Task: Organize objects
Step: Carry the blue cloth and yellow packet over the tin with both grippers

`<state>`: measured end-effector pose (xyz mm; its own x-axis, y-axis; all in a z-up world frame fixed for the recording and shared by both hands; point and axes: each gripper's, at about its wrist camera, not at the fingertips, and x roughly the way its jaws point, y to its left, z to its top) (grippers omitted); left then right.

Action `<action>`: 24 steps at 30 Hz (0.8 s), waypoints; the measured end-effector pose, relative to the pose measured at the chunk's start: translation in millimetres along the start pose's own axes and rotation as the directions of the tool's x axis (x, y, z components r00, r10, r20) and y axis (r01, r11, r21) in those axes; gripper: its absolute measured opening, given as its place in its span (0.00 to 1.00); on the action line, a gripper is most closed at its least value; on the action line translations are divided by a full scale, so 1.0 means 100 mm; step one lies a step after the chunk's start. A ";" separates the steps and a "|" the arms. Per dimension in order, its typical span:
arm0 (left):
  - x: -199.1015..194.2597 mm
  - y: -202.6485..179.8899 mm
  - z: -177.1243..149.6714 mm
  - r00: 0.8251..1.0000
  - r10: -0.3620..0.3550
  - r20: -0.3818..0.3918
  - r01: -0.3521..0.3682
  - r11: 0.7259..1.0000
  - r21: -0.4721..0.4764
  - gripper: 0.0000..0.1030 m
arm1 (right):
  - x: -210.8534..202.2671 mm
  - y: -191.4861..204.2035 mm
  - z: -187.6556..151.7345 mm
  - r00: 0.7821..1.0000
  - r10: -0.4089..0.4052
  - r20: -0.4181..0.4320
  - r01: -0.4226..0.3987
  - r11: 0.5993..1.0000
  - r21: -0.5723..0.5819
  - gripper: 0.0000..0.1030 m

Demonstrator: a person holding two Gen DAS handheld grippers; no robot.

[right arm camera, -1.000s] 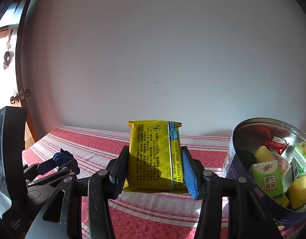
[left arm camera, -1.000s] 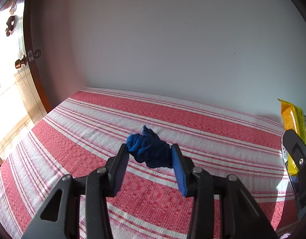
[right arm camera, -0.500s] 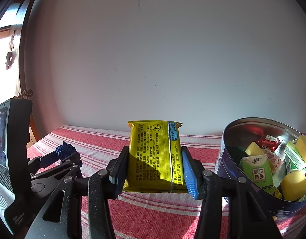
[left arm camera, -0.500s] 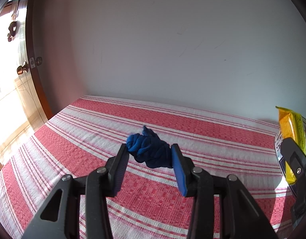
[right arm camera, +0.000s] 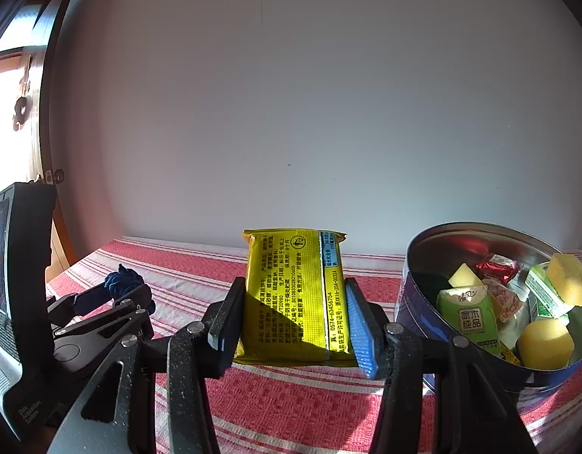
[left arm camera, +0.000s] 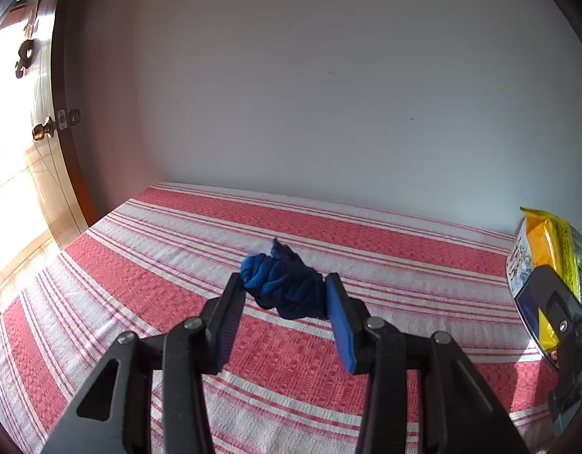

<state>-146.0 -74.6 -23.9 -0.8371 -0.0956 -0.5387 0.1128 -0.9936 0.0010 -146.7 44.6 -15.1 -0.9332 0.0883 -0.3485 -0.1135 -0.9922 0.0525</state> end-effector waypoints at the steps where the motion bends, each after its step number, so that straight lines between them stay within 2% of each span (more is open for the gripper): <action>1: 0.00 -0.01 -0.01 1.000 -0.002 0.000 0.002 1.000 -0.002 0.41 | -0.02 -0.01 0.00 1.000 -0.001 0.000 0.001 1.000 0.000 0.51; 24: -0.26 -0.23 -0.13 0.999 -0.031 0.026 0.031 1.000 0.001 0.41 | -0.34 -0.16 -0.06 1.000 -0.015 0.010 0.015 1.000 -0.023 0.51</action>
<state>-120.2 -48.2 -21.3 -0.8540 -0.0661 -0.5161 0.0863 -0.9962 -0.0152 -111.5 56.7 -9.7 -0.9349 0.1036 -0.3394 -0.1195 -0.9925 0.0261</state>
